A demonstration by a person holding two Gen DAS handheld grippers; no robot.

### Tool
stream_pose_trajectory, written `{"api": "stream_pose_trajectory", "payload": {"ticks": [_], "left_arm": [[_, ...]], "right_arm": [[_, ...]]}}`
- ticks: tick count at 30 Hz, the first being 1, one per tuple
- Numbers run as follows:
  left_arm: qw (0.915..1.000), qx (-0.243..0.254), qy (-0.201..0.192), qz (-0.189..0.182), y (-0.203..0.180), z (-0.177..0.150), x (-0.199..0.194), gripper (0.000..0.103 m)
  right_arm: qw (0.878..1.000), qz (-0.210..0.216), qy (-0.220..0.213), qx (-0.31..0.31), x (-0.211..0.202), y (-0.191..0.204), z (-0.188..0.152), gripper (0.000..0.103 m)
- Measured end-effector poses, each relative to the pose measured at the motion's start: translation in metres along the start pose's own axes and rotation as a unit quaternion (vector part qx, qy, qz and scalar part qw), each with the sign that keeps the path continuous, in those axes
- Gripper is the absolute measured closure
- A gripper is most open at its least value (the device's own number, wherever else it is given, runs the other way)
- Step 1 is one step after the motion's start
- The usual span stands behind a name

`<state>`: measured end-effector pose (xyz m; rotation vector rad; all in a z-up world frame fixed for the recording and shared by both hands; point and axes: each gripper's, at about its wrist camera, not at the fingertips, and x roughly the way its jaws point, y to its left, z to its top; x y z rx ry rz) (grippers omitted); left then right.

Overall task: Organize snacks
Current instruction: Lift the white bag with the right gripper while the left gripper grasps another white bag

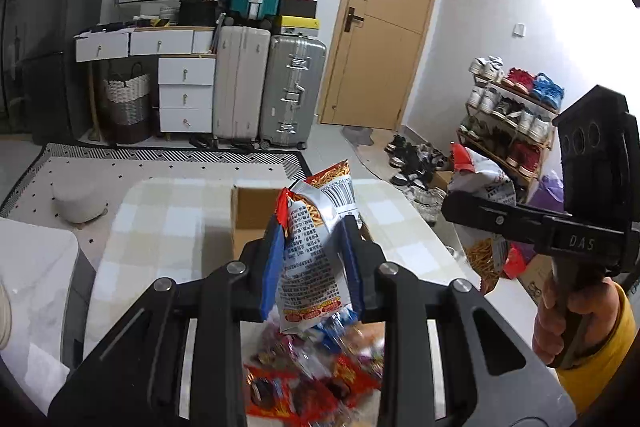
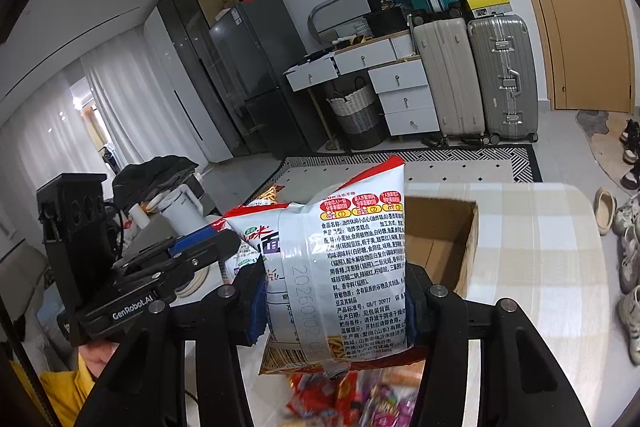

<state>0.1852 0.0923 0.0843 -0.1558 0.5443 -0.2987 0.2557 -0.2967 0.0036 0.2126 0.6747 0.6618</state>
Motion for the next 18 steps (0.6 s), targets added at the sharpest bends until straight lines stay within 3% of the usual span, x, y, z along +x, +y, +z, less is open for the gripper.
{"api": "stream_pose_trajectory", "payload": {"ticks": [9,18], "left_arm": [[0.999,-0.014,0.036,0.024,0.03,0.035,0.091,0.078],[0.9957,-0.011,0.082,0.041,0.037,0.027,0.189,0.078]], "right_arm": [[0.999,-0.02,0.033,0.028,0.062,-0.038,0.026,0.052],[0.996,-0.049,0.061,0.04,0.116,-0.07,0.023,0.052]]}}
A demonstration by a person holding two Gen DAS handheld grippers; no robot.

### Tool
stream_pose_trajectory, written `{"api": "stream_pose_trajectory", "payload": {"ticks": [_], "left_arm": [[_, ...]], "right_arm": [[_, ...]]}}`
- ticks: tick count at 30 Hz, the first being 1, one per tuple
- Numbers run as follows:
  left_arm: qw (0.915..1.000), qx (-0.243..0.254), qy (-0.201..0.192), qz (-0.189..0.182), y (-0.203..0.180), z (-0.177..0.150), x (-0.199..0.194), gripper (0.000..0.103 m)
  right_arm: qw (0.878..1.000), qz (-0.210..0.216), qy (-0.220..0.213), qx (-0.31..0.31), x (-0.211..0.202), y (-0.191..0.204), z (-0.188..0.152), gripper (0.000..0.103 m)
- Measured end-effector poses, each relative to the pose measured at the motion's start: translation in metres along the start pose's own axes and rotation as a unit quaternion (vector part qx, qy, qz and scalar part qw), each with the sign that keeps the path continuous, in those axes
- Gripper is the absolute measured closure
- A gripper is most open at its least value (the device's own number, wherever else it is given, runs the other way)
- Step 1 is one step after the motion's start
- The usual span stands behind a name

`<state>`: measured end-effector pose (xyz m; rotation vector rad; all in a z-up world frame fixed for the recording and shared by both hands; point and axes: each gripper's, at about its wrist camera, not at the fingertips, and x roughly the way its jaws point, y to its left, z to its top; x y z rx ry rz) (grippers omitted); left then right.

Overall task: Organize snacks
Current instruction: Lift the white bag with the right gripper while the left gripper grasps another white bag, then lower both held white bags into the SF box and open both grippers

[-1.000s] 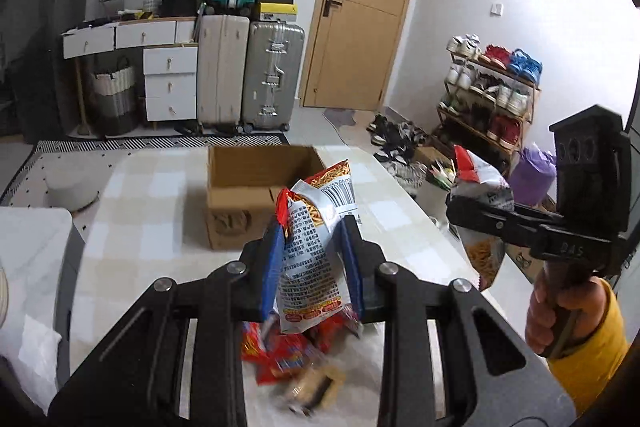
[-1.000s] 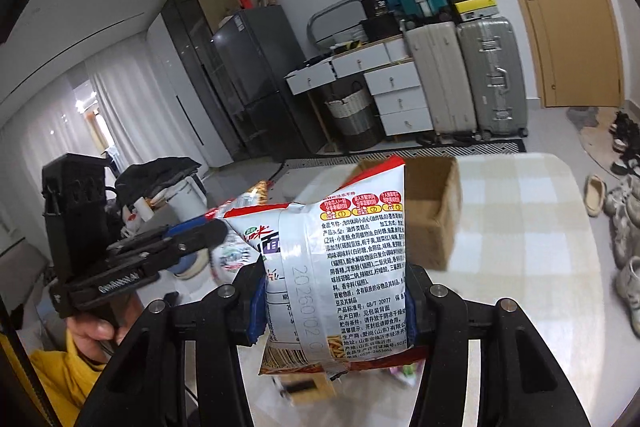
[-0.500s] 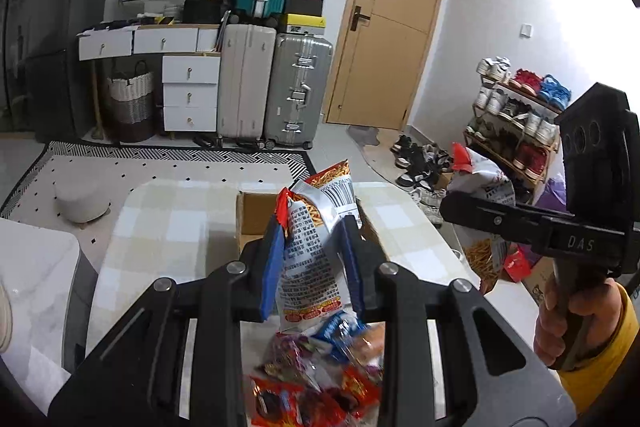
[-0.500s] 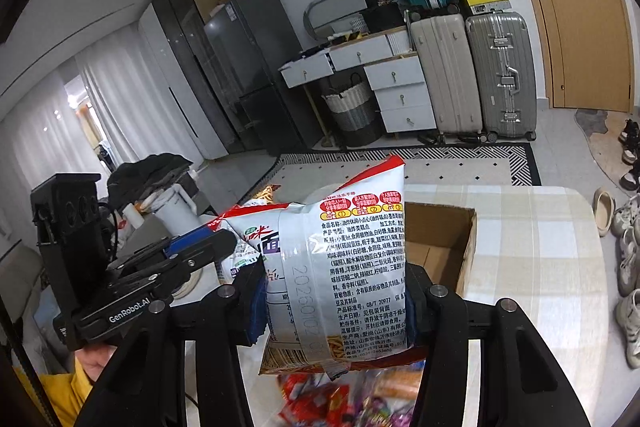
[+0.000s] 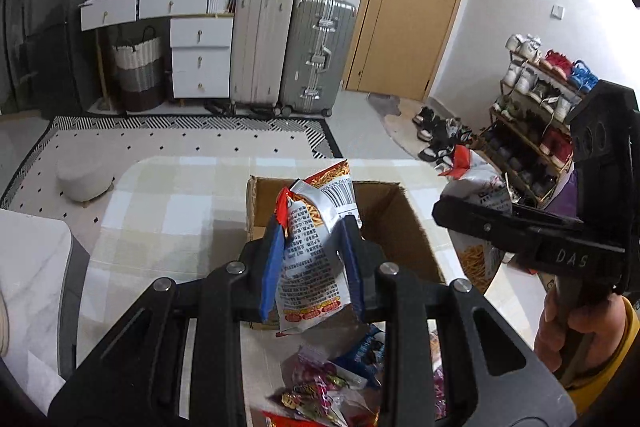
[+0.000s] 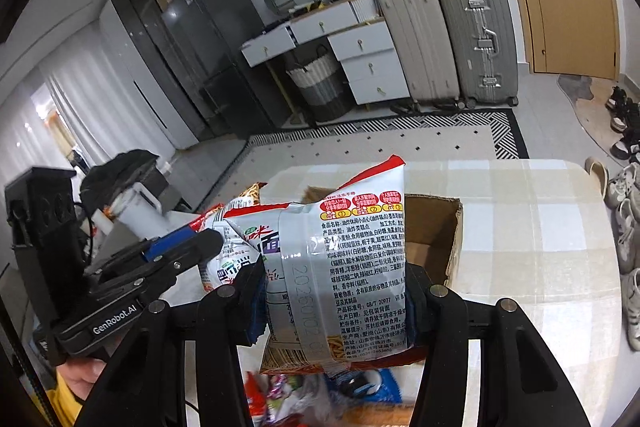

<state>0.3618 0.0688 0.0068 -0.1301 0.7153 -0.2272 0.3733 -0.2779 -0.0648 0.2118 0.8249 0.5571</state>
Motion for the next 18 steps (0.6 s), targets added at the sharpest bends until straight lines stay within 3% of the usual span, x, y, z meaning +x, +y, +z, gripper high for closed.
{"api": "stream_pose_trajectory", "payload": {"ticks": [7,18], "left_arm": [[0.9994,0.005,0.031,0.015,-0.002,-0.002,0.068,0.078],[0.9981,0.006,0.055,0.024,0.007,-0.009,0.132,0.077]], "right_arm": [[1.0,-0.006,0.02,0.006,0.037,-0.015,-0.001,0.052],[0.999,-0.001,0.045,0.014,0.07,-0.027,-0.004,0.052]]}}
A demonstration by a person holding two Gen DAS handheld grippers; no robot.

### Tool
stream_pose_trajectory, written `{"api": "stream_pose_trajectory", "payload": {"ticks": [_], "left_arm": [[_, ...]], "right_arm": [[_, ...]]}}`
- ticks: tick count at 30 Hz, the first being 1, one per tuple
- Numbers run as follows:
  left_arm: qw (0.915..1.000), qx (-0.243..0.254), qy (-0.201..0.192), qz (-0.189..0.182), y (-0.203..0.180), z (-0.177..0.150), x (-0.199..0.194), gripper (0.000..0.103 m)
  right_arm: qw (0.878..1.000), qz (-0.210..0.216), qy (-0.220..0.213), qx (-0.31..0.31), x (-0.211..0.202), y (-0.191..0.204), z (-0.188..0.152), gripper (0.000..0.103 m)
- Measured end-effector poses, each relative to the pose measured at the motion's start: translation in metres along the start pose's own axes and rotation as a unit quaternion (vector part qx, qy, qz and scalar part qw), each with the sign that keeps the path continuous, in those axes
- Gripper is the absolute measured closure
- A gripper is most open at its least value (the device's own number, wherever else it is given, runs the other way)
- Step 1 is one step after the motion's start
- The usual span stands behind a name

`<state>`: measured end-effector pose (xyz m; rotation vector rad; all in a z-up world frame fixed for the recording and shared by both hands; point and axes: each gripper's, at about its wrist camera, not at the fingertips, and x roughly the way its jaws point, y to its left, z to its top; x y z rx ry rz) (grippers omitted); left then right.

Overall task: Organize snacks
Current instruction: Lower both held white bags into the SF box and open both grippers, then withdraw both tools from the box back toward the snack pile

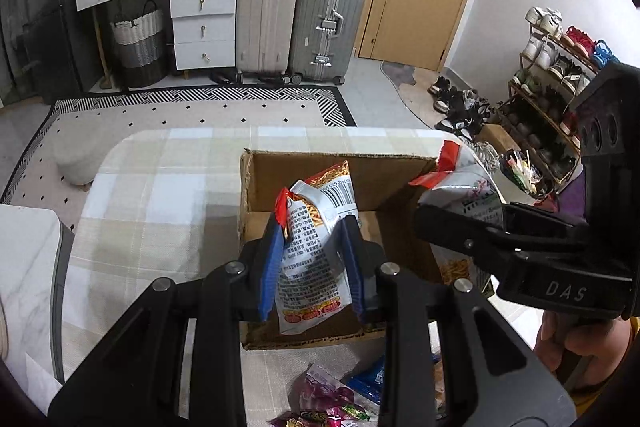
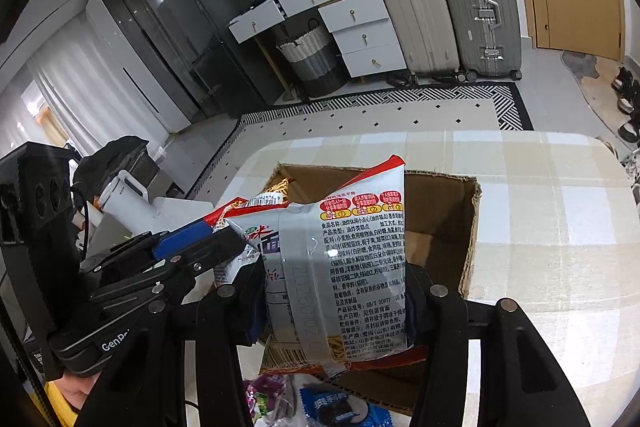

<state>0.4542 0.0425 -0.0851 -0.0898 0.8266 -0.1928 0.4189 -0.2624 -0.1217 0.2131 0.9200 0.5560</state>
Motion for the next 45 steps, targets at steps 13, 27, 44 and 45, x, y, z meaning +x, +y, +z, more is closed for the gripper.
{"api": "stream_pose_trajectory", "payload": {"ticks": [13,27,44,45], "left_arm": [[0.9999,0.01,0.005,0.009,-0.009,-0.005,0.033,0.072],[0.9997,0.008,-0.007,0.022,-0.001,-0.023,0.0,0.07],[0.9967,-0.011,-0.07,0.04,-0.008,-0.065,-0.154,0.023],[0.9963,-0.013,-0.075,0.04,-0.008,-0.07,-0.166,0.023]], "right_arm": [[0.999,-0.027,0.007,-0.019,0.015,0.002,0.0,0.05],[0.999,-0.039,0.007,-0.025,0.009,0.006,-0.003,0.041],[0.994,-0.021,-0.093,-0.057,-0.114,0.063,-0.029,0.025],[0.993,-0.016,-0.099,-0.058,-0.125,0.069,-0.035,0.022]]}}
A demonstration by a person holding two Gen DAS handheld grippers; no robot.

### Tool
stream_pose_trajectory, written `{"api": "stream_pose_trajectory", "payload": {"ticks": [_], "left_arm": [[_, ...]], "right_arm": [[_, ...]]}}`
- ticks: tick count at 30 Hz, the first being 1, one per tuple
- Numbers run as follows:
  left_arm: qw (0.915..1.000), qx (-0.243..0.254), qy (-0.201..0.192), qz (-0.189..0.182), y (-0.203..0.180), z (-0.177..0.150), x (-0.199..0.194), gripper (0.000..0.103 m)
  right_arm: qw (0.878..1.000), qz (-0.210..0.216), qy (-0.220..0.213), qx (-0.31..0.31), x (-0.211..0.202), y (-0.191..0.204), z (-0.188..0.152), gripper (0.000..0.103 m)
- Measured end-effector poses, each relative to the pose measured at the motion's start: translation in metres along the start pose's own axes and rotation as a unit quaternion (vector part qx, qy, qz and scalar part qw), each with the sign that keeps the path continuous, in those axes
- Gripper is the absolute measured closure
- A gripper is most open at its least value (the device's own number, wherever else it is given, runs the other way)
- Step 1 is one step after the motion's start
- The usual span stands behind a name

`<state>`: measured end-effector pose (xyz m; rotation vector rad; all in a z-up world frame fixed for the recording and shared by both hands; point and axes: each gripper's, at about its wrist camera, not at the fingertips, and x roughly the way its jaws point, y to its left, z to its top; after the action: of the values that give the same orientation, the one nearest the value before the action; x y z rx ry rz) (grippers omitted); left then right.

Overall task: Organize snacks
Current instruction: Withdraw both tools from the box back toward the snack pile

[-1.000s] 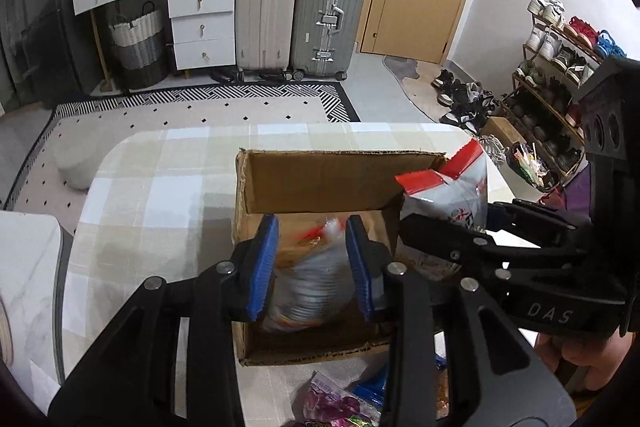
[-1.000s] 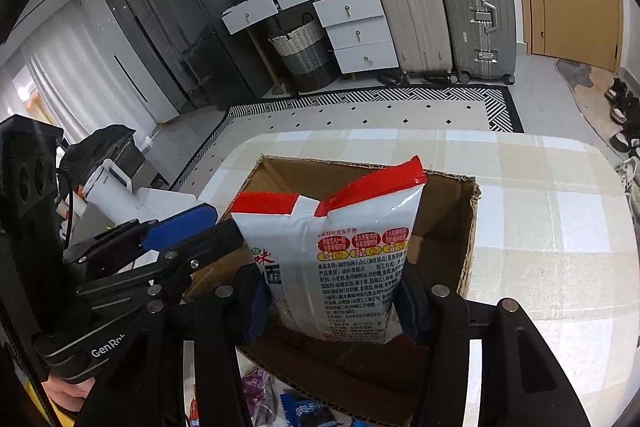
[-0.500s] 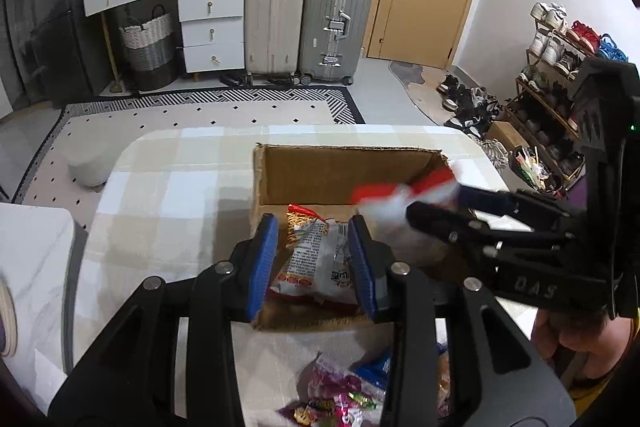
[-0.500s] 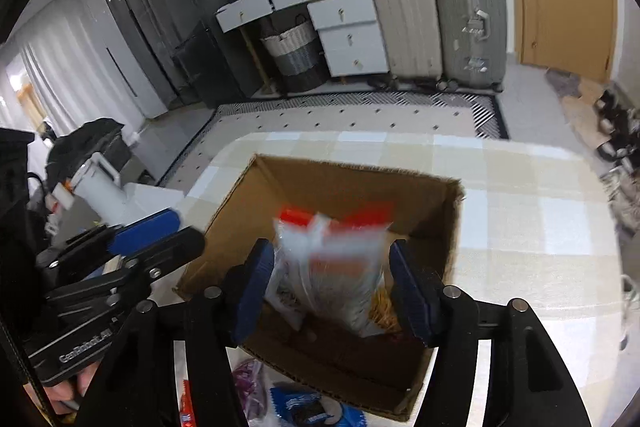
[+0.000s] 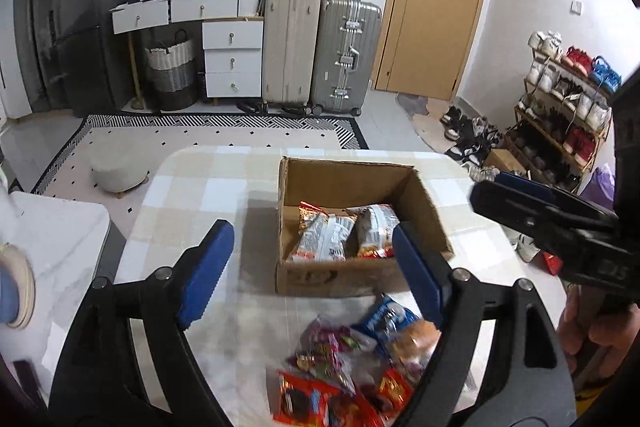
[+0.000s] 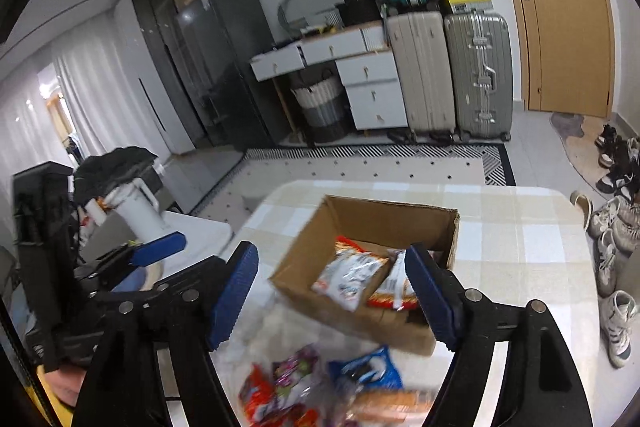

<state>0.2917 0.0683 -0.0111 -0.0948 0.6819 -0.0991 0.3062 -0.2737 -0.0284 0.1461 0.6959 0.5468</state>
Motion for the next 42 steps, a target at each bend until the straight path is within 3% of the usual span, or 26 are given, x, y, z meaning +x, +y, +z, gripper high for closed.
{"api": "stream_pose_trajectory", "payload": {"ticks": [14,18,22,31,42], "left_arm": [[0.9994,0.005,-0.035,0.0,0.01,-0.078,-0.163,0.018],[0.9989,0.004,-0.047,-0.001,0.017,-0.12,-0.198,0.001],[0.9991,0.001,-0.04,-0.01,0.024,-0.161,-0.212,0.001],[0.9998,0.007,0.019,0.004,0.036,-0.224,-0.171,0.001],[0.998,0.012,0.06,0.014,0.048,-0.199,-0.075,0.001]], "right_arm": [[0.997,0.021,-0.074,0.011,-0.135,0.047,-0.078,0.004],[0.997,0.009,-0.074,0.009,-0.153,0.052,-0.106,0.004],[0.997,0.0,-0.071,0.008,-0.16,0.053,-0.135,0.004],[0.999,0.002,-0.038,0.002,-0.131,0.054,-0.178,0.004],[0.997,0.007,0.07,-0.018,-0.056,0.058,-0.232,0.004]]}}
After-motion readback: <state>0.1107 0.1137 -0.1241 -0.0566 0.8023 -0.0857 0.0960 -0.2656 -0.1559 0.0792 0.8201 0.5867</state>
